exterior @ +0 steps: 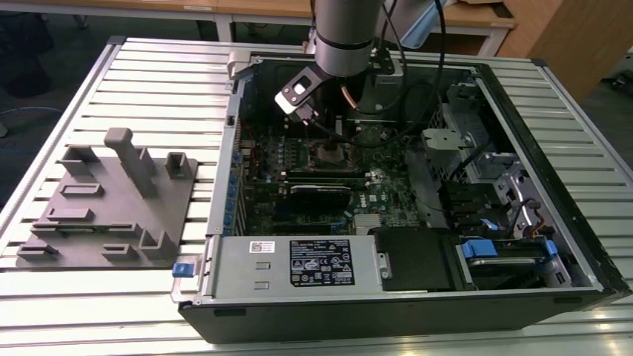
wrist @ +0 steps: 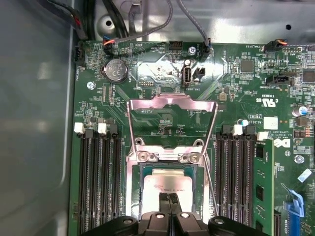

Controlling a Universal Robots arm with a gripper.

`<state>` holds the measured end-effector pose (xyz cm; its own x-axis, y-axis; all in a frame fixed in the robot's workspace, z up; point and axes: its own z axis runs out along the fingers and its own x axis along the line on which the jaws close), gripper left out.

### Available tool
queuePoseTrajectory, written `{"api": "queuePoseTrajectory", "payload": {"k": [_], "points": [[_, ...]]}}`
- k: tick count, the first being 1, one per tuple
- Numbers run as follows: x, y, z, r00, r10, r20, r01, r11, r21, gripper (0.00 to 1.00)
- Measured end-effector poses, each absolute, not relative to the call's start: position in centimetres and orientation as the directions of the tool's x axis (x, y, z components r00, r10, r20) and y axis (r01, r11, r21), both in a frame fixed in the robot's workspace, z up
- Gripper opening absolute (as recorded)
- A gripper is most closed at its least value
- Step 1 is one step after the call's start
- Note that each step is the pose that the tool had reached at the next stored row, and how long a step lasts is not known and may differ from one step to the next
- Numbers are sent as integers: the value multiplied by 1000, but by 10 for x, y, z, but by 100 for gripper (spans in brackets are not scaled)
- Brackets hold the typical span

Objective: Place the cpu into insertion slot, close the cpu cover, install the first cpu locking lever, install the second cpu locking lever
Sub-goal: 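Place the cpu into insertion slot, then close the cpu cover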

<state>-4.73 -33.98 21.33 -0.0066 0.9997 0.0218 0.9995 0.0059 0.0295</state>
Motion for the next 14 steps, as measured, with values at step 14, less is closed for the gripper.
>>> {"api": "queuePoseTrajectory", "payload": {"k": [14], "points": [[-47,-340,215,-7,1000,22,1000,6,29,11]]}}
